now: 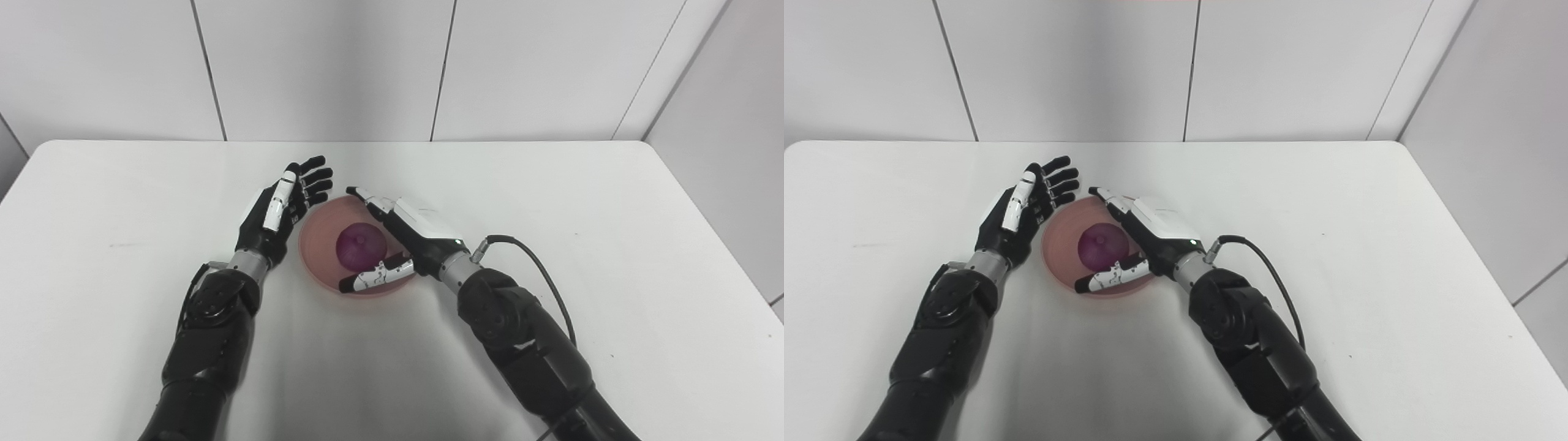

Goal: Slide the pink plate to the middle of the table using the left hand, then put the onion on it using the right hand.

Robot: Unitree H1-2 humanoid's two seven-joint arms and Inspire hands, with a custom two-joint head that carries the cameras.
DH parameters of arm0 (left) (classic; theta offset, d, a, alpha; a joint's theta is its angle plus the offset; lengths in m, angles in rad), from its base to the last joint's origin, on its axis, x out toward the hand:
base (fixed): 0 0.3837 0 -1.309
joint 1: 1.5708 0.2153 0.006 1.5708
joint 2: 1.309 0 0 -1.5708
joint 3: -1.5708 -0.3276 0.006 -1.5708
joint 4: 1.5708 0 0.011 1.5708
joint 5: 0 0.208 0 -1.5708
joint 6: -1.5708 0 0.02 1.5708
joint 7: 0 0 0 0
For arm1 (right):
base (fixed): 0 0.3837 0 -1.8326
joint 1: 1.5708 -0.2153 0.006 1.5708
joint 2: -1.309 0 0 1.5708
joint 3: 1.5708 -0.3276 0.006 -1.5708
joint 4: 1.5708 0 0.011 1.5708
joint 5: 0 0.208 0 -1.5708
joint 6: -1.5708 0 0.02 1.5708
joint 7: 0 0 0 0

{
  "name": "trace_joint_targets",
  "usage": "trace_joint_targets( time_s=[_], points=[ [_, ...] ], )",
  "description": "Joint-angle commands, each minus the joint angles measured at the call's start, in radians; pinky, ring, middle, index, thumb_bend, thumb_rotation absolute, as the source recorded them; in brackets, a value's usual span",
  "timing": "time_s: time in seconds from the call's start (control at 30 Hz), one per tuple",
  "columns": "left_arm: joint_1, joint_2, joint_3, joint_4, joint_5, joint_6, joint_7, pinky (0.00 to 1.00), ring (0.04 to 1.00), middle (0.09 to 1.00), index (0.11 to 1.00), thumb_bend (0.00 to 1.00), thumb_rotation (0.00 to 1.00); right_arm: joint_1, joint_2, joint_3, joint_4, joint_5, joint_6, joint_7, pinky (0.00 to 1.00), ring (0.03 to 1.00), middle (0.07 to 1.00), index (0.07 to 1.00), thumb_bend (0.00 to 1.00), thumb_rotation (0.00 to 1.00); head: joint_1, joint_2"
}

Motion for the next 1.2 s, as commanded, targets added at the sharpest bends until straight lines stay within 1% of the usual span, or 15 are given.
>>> trace_joint_targets(
  time_s=[0.0,0.13,0.27,0.33,0.43,0.6,0.77,0.87,1.1,1.13,1.17],
  points=[
    [0.013,-0.001,-0.002,0.019,-0.003,0.017,-0.003,0.85,0.836,0.824,0.801,0.42,1.00,-0.020,-0.002,-0.023,-0.047,0.017,-0.035,-0.029,0.86,0.941,0.980,0.999,1.00,0.63,0.001,0.000],
    [0.011,0.000,-0.003,0.026,0.000,0.011,-0.001,0.85,0.834,0.822,0.800,0.42,1.00,-0.010,0.004,-0.051,-0.063,0.053,-0.067,-0.063,0.84,0.922,0.958,0.985,1.00,0.61,0.000,0.000],
    [0.006,-0.002,0.001,0.042,-0.007,0.000,-0.008,0.83,0.826,0.818,0.791,0.42,1.00,-0.004,-0.001,-0.076,-0.087,0.075,-0.076,-0.089,0.82,0.908,0.952,0.985,1.00,0.64,-0.001,-0.002],
    [0.004,-0.002,0.003,0.049,-0.011,-0.005,-0.012,0.83,0.825,0.819,0.791,0.42,1.00,-0.001,-0.004,-0.095,-0.090,0.088,-0.096,-0.109,0.82,0.904,0.947,0.981,1.00,0.63,-0.001,-0.003],
    [0.005,-0.005,0.004,0.043,-0.009,-0.001,-0.005,0.82,0.822,0.818,0.789,0.42,1.00,0.004,-0.011,-0.122,-0.090,0.112,-0.118,-0.134,0.83,0.910,0.954,0.977,1.00,0.64,-0.001,-0.005],
    [0.007,-0.008,0.009,0.035,-0.009,0.007,0.001,0.80,0.816,0.812,0.784,0.41,1.00,0.015,-0.021,-0.168,-0.083,0.163,-0.149,-0.158,0.81,0.897,0.950,0.969,1.00,0.63,-0.001,-0.006],
    [0.006,-0.007,0.007,0.039,-0.003,-0.002,0.002,0.79,0.809,0.811,0.784,0.42,1.00,0.029,-0.029,-0.193,-0.086,0.169,-0.150,-0.186,0.81,0.885,0.932,0.955,1.00,0.66,0.000,-0.008],
    [0.003,-0.005,0.007,0.051,-0.007,-0.011,-0.007,0.80,0.811,0.814,0.787,0.42,1.00,0.041,-0.029,-0.216,-0.072,0.191,-0.182,-0.217,0.82,0.885,0.925,0.947,1.00,0.65,0.002,-0.009],
    [0.000,-0.002,0.007,0.066,-0.008,-0.028,-0.014,0.80,0.811,0.814,0.787,0.43,1.00,0.078,-0.018,-0.260,-0.066,0.223,-0.198,-0.266,0.82,0.892,0.920,0.932,1.00,0.62,0.004,-0.010],
    [-0.001,-0.001,0.008,0.068,-0.009,-0.029,-0.015,0.80,0.811,0.814,0.788,0.44,1.00,0.084,-0.015,-0.265,-0.065,0.227,-0.197,-0.273,0.82,0.891,0.917,0.932,1.00,0.62,0.006,-0.011],
    [-0.001,-0.001,0.008,0.071,-0.009,-0.031,-0.015,0.79,0.811,0.815,0.789,0.44,1.00,0.094,-0.007,-0.274,-0.064,0.239,-0.198,-0.283,0.77,0.882,0.915,0.932,1.00,0.62,0.006,-0.010]
  ],
)
